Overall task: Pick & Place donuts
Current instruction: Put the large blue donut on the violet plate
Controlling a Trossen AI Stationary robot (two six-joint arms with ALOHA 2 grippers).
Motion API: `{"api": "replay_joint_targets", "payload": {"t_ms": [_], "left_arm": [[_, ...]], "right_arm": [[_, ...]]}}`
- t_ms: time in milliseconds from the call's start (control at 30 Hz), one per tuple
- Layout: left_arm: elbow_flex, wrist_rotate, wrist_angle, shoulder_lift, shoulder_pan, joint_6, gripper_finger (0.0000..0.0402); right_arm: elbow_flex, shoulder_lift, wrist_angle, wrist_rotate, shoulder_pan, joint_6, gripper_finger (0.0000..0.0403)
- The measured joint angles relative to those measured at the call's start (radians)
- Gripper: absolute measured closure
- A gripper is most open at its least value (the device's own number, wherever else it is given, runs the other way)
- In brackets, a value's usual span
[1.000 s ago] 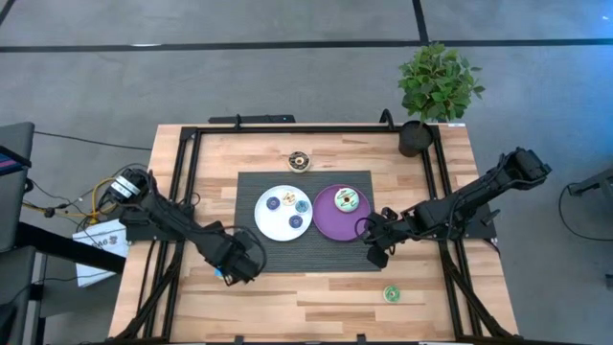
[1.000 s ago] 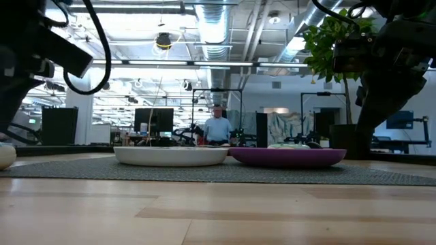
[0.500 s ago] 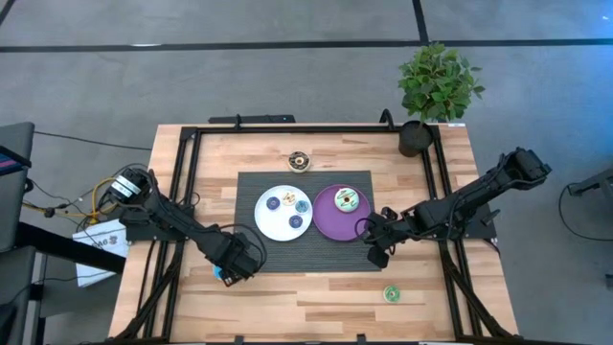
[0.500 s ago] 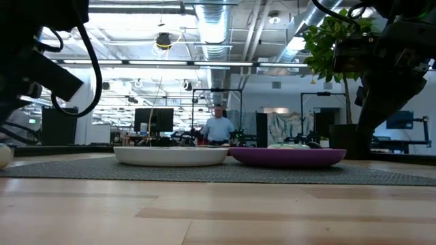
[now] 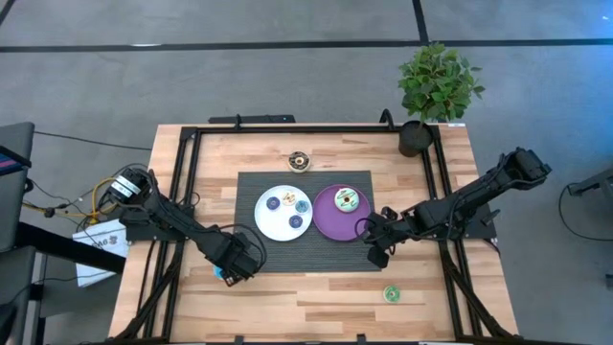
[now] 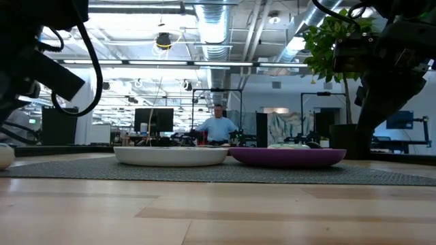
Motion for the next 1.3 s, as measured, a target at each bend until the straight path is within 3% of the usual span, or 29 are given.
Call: {"api": "replay_joint_targets", "payload": {"t_ms": [467, 1300], "left_arm": [[0.000, 0.000, 0.033, 0.000, 0.000, -0.037, 0.0188], [0.001, 0.051, 0.040, 0.000, 0.001, -0.051, 0.0204]], "right_arm": [[0.000, 0.000, 0.000, 0.000, 0.000, 0.000, 0.0402], [0.000, 0.000, 0.000, 0.000, 0.000, 0.000, 0.0402]]}}
